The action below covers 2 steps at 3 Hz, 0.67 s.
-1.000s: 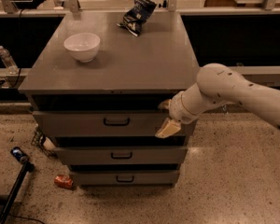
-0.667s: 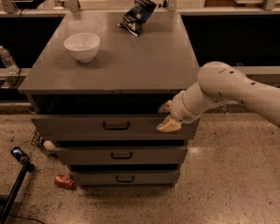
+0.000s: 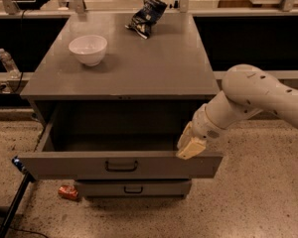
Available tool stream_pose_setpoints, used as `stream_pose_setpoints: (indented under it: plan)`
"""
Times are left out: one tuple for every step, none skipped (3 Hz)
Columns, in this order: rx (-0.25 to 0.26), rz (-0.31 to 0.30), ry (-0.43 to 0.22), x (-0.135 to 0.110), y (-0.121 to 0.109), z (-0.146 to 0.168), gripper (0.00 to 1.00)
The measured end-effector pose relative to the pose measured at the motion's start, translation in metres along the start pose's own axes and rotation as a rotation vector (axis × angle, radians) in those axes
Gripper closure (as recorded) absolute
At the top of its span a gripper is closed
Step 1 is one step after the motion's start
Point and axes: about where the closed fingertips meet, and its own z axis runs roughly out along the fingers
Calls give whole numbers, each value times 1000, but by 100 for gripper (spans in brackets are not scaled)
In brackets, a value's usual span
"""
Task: Open top drawer
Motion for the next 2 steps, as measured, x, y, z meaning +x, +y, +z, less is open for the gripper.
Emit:
stream_pose_setpoints:
  plan:
    - [0,1,1,0,1,0,75]
    - [-11,-2,3,-1,2,-14,46]
